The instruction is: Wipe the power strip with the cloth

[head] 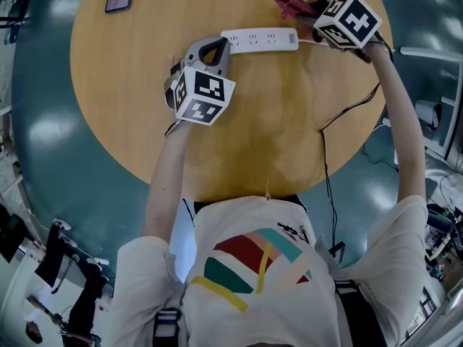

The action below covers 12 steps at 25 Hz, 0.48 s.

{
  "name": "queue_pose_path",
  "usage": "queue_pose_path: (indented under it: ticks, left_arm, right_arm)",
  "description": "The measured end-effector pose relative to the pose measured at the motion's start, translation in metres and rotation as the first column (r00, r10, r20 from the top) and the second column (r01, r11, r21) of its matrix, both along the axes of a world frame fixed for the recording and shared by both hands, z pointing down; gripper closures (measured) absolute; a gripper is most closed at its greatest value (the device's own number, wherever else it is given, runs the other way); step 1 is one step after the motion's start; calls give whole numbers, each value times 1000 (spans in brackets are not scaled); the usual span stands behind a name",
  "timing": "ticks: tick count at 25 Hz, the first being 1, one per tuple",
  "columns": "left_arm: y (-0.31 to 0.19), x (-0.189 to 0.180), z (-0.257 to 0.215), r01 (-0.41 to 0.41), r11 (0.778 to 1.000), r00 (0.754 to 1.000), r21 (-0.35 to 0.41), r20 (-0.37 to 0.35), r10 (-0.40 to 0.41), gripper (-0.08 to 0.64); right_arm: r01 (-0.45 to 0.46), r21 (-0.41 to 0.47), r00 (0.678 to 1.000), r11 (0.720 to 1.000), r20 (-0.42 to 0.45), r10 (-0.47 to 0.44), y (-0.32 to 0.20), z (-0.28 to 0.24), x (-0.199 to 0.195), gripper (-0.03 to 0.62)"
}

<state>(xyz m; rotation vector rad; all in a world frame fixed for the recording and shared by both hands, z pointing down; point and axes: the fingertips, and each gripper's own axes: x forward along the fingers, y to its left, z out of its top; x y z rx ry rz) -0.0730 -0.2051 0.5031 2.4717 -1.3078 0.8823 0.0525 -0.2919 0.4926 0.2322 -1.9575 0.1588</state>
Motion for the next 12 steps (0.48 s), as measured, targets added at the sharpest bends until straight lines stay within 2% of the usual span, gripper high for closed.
queue_pose_path:
  ticks: [1,2,4,5,7,12]
  left_arm:
    - [0,0,1,0,1000,1000,-2,7,0,519]
    - [0,1,2,2,1000,1000,-4,14,-2,519]
    - [-1,1,3,9,1000,1000,-8,28,-9,520]
    - [-1,2,3,12,1000,999,-11,33,-12,520]
    - [1,3,2,18,1000,999,-19,40,-17,520]
    - [1,3,-4,30,999,997,-18,68,-29,519]
  right_arm:
    - [-138,6,989,990,48,138,-4,-4,2,552]
    - [-265,-10,958,964,108,265,-5,-7,4,552]
    - [-455,-71,862,888,215,459,-4,-10,10,552]
    - [-518,-88,818,851,242,522,-1,-9,15,552]
    - [-591,-89,766,801,250,593,7,-3,25,552]
    - [-675,-165,659,719,306,688,22,2,25,552]
